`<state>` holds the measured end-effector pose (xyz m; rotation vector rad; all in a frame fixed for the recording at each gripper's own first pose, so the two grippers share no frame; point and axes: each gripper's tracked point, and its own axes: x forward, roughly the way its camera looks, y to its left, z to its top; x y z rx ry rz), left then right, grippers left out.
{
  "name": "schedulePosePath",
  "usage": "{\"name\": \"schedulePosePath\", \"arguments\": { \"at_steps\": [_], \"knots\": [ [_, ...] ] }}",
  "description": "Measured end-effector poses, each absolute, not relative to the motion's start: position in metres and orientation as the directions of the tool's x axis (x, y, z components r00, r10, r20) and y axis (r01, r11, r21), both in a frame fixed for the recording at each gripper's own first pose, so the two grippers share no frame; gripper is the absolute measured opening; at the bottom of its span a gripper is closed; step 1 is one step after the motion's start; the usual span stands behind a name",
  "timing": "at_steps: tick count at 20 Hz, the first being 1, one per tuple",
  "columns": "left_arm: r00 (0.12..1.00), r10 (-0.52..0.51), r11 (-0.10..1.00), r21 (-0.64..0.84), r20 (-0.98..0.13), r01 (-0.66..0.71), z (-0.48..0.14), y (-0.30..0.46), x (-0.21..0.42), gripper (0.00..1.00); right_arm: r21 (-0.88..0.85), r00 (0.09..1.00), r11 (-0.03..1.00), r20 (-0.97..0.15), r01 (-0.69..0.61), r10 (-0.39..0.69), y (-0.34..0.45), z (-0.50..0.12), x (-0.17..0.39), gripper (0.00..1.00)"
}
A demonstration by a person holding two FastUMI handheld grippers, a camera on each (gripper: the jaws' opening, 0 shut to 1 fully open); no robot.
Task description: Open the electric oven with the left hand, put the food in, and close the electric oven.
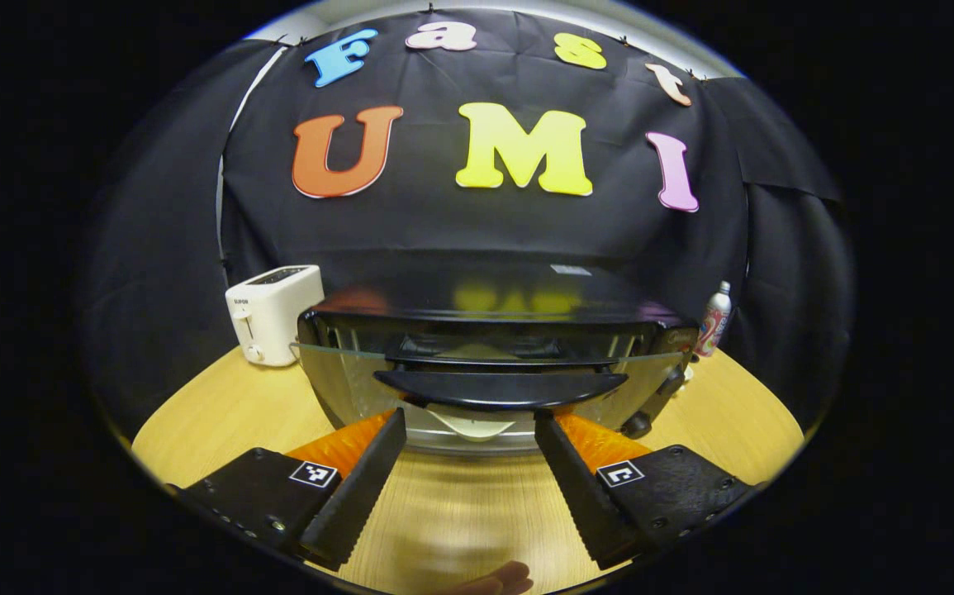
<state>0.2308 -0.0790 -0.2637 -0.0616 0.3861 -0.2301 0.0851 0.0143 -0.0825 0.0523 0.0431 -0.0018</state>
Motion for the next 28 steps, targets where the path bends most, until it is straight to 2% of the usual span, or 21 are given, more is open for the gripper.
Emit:
{"name": "schedulePosePath", "arguments": {
  "at_steps": [1,2,5,9,11,12,13,14,15,21,28],
  "knots": [
    [0.904,-0.24,0.97,-0.108,-0.353,0.216,-0.261,-0.079,0.229,0.97,0.044,0.999,0.999,-0.04,0.001,0.001,0.013,-0.085,0.077,1.0],
    [0.908,-0.241,0.97,-0.105,-0.343,0.218,-0.257,-0.078,0.226,0.96,0.038,0.999,0.999,-0.035,-0.004,0.005,0.013,-0.084,0.068,0.96],
    [0.926,-0.226,0.974,-0.1,-0.303,0.205,-0.238,-0.072,0.204,0.96,0.013,1.0,1.0,-0.017,-0.006,0.006,0.012,-0.084,0.042,0.96],
    [0.939,-0.258,0.964,-0.122,-0.226,0.236,-0.212,-0.076,0.161,0.95,-0.027,1.0,1.0,0.024,0.002,-0.001,0.01,-0.075,0.007,0.96],
    [0.944,-0.261,0.962,-0.133,-0.202,0.238,-0.2,-0.072,0.141,0.95,-0.038,0.998,0.999,0.055,0.028,-0.026,0.006,-0.067,-0.007,1.0],
    [0.947,-0.258,0.962,-0.138,-0.193,0.234,-0.194,-0.068,0.133,0.95,-0.041,0.997,0.998,0.064,0.04,-0.038,0.005,-0.065,-0.013,0.96],
    [0.949,-0.256,0.962,-0.146,-0.186,0.231,-0.188,-0.066,0.124,0.95,-0.045,0.997,0.998,0.066,0.049,-0.046,0.005,-0.065,-0.017,0.96],
    [0.949,-0.26,0.96,-0.154,-0.176,0.235,-0.18,-0.064,0.116,0.95,-0.048,0.997,0.998,0.064,0.047,-0.044,0.007,-0.066,-0.021,1.0],
    [0.951,-0.262,0.959,-0.154,-0.167,0.237,-0.172,-0.061,0.109,0.95,-0.046,0.997,0.998,0.064,0.036,-0.033,0.01,-0.064,-0.025,0.96],
    [0.97,-0.209,0.973,-0.122,-0.123,0.194,-0.118,-0.03,0.084,0.95,0.004,0.996,1.0,0.088,-0.006,0.006,0.016,-0.047,-0.03,0.96],
    [0.973,-0.209,0.974,-0.11,-0.099,0.198,-0.063,-0.018,0.04,0.95,0.03,0.991,0.999,0.133,-0.032,0.028,0.008,-0.026,-0.032,0.96]
  ]
}}
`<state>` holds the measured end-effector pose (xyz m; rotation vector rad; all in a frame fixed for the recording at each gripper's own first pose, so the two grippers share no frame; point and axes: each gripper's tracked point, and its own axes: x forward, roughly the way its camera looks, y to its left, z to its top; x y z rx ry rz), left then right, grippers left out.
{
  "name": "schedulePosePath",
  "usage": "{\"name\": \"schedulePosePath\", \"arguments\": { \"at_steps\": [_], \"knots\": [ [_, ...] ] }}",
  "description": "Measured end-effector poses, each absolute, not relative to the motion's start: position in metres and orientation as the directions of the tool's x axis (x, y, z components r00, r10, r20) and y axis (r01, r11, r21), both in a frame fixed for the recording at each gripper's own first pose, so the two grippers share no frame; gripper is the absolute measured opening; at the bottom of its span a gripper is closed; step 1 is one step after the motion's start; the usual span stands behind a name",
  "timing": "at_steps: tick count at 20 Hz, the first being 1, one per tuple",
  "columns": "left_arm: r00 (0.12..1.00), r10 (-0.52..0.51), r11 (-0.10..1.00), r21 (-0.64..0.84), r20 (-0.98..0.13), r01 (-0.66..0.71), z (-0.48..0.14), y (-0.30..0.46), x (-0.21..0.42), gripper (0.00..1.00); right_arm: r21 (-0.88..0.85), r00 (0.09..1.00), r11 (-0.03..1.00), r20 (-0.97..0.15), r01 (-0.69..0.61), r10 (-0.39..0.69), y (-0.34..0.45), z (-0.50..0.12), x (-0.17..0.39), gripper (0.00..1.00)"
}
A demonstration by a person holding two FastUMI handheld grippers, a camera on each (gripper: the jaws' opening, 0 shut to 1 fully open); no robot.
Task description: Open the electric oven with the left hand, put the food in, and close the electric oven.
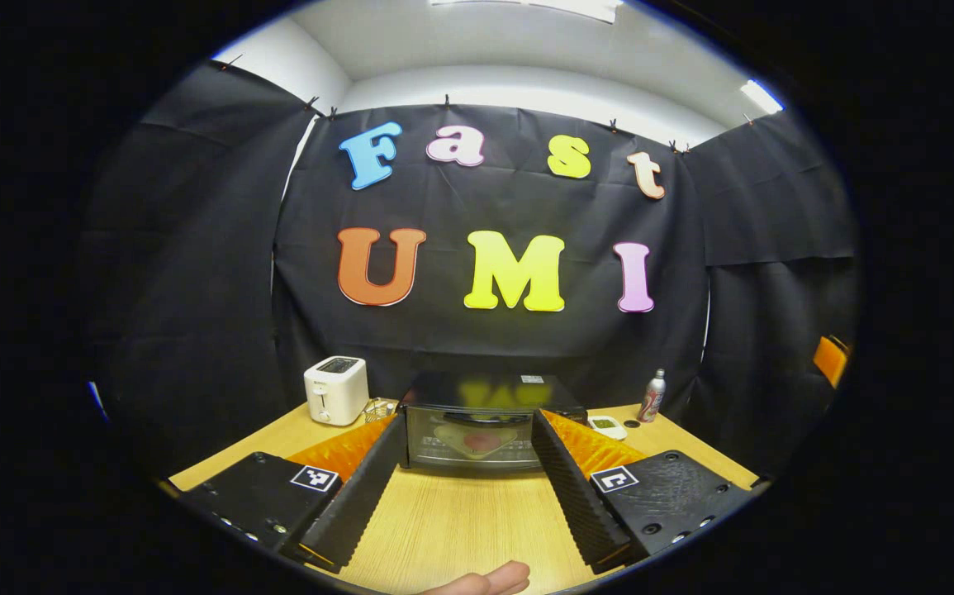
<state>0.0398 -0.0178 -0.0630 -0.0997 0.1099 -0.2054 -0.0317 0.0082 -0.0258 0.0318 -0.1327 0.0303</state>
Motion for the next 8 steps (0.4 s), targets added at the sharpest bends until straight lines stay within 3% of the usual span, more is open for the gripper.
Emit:
{"name": "schedulePosePath", "arguments": {
  "at_steps": [8],
  "knots": [
    [0.967,-0.252,0.961,-0.107,0.022,0.253,-0.014,-0.036,-0.032,0.95,-0.015,0.987,0.999,0.159,-0.029,0.031,-0.001,-0.016,-0.053,0.96]
  ]
}}
